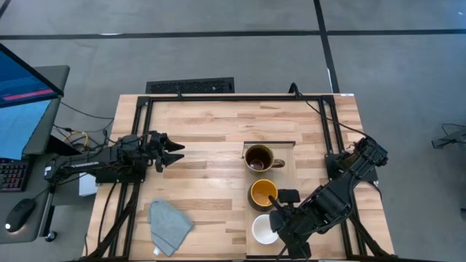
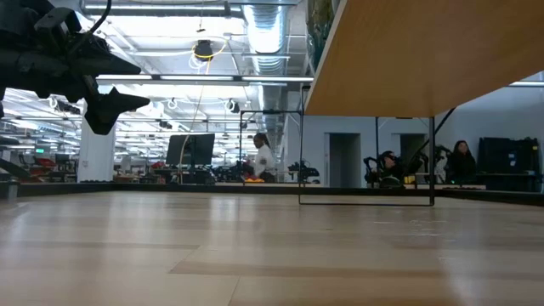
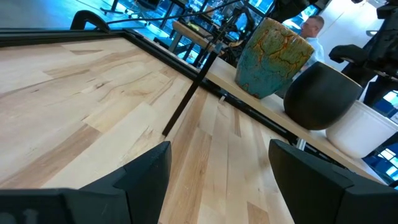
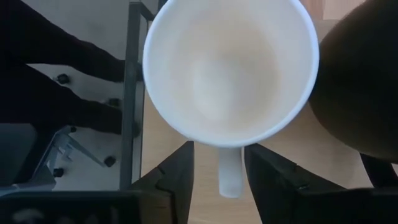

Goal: Stack small to large cups/mugs on shelf
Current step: Put the white mug on the shelf

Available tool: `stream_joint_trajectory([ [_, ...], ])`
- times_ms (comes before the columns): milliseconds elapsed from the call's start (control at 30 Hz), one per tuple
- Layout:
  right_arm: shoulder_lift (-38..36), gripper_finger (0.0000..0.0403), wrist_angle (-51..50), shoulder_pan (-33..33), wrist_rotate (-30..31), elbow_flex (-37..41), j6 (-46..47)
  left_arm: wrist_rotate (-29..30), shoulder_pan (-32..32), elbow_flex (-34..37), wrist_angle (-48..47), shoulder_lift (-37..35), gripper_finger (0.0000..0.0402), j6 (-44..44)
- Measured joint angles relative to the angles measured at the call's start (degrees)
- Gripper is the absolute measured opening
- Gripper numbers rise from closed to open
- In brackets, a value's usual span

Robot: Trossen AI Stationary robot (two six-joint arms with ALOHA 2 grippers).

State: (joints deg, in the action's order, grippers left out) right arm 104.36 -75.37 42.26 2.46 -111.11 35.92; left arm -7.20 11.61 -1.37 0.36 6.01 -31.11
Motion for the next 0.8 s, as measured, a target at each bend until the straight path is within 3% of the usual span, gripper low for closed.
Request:
stream_joint_trajectory([
  [800,0.0,0.017,0.8,-0.9,-1.1,0.0,-1.9,-1.5,0.0,0.0,0.2,0.0,0.0261,0.0],
])
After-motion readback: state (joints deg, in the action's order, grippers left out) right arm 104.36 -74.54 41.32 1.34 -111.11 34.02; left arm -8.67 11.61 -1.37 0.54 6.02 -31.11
